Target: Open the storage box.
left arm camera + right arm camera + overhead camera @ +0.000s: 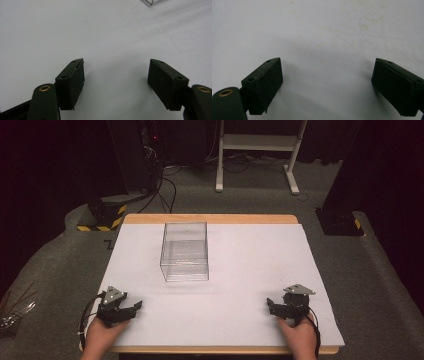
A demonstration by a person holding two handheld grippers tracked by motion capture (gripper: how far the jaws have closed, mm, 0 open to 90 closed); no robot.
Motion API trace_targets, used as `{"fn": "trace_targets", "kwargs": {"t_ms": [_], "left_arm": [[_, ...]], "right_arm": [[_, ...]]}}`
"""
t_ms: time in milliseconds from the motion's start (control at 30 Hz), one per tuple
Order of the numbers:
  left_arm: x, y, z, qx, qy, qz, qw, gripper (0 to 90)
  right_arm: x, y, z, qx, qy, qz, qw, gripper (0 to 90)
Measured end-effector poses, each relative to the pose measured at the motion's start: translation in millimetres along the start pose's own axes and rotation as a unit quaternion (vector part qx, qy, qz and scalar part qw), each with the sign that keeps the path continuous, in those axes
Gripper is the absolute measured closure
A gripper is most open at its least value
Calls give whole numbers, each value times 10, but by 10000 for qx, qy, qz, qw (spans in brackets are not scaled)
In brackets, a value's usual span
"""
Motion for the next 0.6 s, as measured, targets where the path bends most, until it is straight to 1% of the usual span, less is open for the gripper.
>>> {"fn": "trace_targets", "kwargs": {"t_ms": [167, 233, 300, 467, 500, 600], "left_arm": [[14, 5, -17, 7, 26, -19, 10000, 341], [22, 5, -34, -60, 27, -93, 9999, 339], [32, 6, -51, -144, -18, -203, 9997, 337], [33, 17, -82, -223, -31, -288, 9993, 331], [30, 24, -89, -275, -70, -393, 9988, 327], [25, 56, -123, -418, -140, -473, 9979, 328]], "right_arm": [[-2, 2, 2, -8, 1, -6, 10000, 99], [-3, 1, 2, -9, 5, -3, 10000, 100], [-3, 2, 2, -8, 4, -4, 10000, 100], [-2, 2, 2, -7, 1, -6, 10000, 100], [0, 1, 0, 3, 1, 2, 10000, 99], [1, 0, 0, 0, -4, -2, 10000, 100]]}}
Point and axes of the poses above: each handheld gripper's, and its own axes: z roughly forward along the jaws, y roughly out of its top, x roughly to its left, the point moved 1 cm from there along z, roughly forward along the jaws, and after that the axes turned 15 degrees about z, right-handed, at the moved point
